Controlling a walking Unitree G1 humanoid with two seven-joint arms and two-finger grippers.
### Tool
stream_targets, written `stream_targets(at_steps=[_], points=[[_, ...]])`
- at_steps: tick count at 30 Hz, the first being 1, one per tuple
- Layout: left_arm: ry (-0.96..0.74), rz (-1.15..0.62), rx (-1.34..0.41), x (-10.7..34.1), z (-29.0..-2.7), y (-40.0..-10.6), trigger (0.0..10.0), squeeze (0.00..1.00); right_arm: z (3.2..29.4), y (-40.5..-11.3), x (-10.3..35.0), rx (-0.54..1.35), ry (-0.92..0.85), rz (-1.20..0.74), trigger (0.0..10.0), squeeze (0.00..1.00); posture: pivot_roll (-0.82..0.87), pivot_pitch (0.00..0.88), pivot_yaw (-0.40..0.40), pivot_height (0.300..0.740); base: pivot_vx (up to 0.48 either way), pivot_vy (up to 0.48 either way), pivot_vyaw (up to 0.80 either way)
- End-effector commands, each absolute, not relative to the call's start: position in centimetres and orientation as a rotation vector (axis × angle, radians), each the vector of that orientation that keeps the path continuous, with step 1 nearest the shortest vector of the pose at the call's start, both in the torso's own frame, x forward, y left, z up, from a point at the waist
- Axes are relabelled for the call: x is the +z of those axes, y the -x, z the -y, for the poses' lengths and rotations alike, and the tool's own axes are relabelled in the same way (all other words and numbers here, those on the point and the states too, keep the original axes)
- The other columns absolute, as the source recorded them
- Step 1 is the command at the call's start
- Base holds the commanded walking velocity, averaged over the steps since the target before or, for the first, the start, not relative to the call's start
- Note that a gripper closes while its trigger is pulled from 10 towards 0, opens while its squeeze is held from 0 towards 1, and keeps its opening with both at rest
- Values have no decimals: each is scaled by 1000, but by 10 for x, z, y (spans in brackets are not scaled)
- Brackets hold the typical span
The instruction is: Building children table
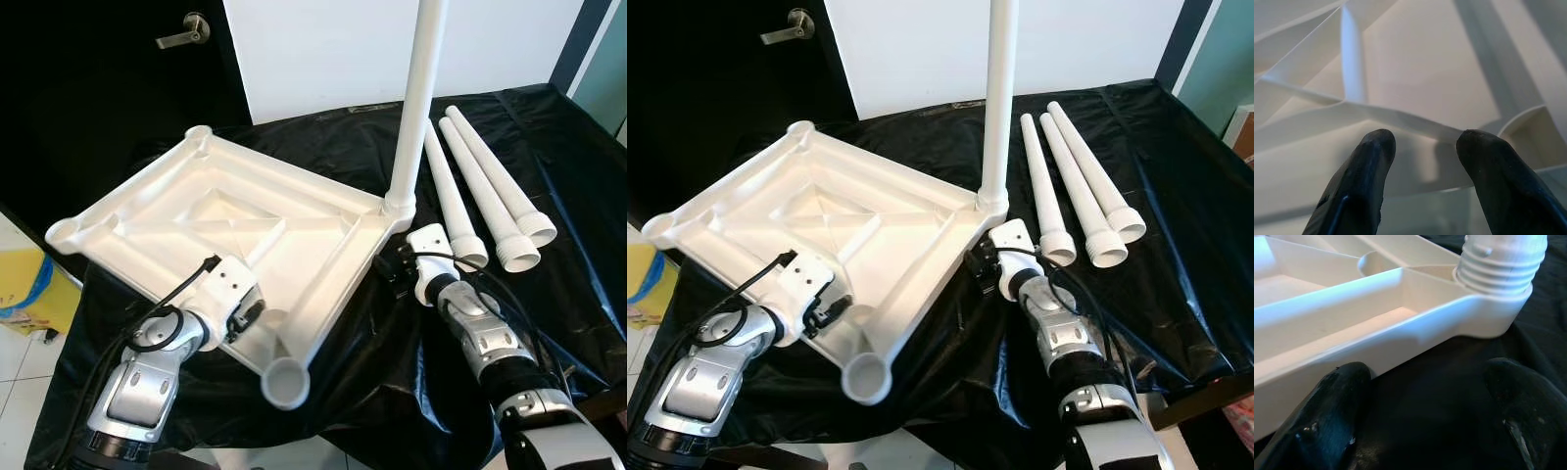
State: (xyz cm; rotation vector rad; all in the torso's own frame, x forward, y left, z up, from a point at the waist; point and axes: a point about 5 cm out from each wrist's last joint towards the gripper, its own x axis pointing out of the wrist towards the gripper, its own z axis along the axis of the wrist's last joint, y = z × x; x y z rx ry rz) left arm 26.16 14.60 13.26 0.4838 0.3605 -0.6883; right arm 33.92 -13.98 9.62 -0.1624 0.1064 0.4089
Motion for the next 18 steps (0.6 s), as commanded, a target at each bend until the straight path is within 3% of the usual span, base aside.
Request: stream_targets(at_steps=[1,11,15,18], points=[[-370,-399,-1160,129,-102,-237,10000,0,101,-336,103,618,110,-52,10000,0,-82,33,36,740,0,0,0],[-356,-384,-1128,132,-100,-241,10000,0,113,-338,107,587,45,3,10000,0,-90,33,36,740,0,0,0],[-432,-339,-892,140,-127,-267,10000,0,144,-344,106,301,106,29,10000,0,-86,34,30,740,0,0,0],[-459,-294,-789,149,-140,-278,10000,0,153,-339,106,232,111,56,10000,0,-82,36,28,740,0,0,0]])
